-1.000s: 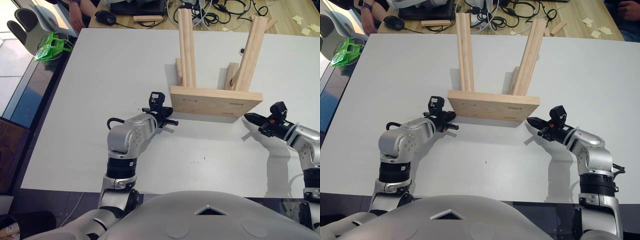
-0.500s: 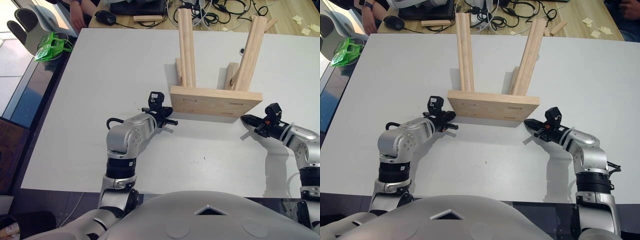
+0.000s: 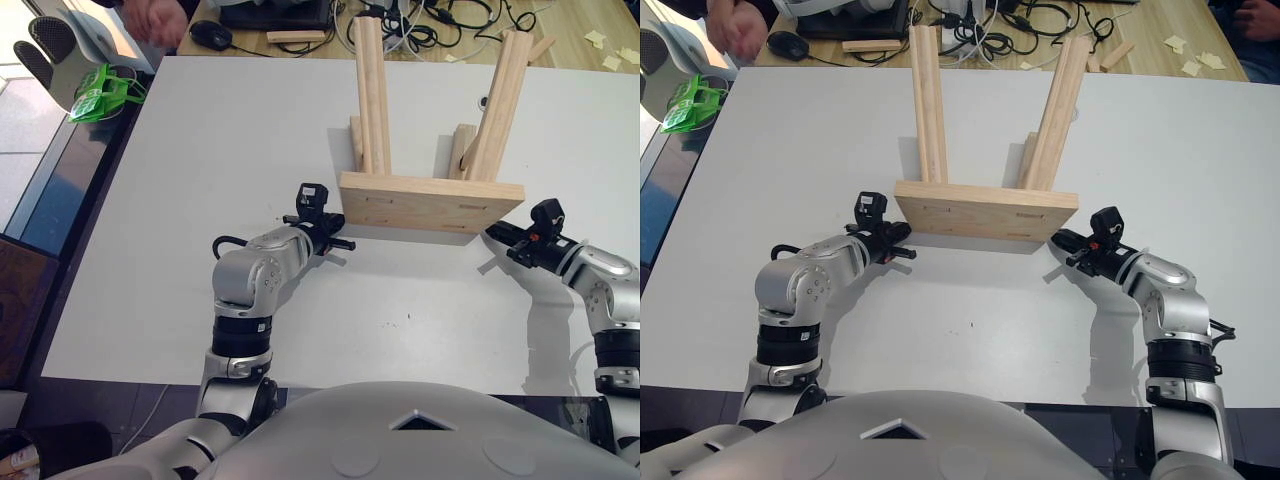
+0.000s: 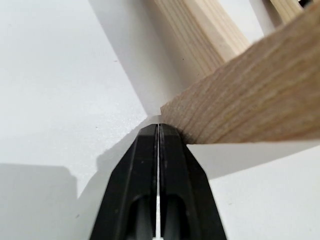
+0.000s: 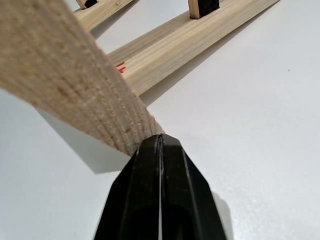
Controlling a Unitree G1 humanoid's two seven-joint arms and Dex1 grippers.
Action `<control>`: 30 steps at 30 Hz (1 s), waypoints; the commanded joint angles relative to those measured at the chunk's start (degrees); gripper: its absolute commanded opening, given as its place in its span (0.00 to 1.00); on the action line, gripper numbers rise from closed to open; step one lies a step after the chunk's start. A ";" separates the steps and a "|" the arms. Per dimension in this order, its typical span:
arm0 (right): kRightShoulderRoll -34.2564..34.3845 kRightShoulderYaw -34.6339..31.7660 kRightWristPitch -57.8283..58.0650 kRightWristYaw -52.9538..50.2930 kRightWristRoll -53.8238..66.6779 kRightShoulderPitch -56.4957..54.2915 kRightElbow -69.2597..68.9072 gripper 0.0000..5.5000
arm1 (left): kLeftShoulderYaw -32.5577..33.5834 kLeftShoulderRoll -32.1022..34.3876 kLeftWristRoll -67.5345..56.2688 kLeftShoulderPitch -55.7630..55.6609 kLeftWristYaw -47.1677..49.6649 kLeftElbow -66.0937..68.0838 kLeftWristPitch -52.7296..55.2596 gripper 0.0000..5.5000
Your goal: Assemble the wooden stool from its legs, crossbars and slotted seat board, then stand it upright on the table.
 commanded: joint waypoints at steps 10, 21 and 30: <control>-0.45 -0.72 4.89 4.72 4.15 0.02 -4.61 0.00 | 1.26 -0.61 -4.16 -0.06 -5.76 -3.24 0.82 0.01; 0.65 -3.30 8.94 4.91 8.23 -0.68 -6.86 0.00 | 2.64 -1.31 -7.54 0.51 -8.64 -5.48 1.94 0.01; 0.88 -5.97 15.30 5.60 13.99 -0.93 -11.97 0.00 | 5.41 -3.36 -13.32 0.04 -9.57 -9.05 4.06 0.01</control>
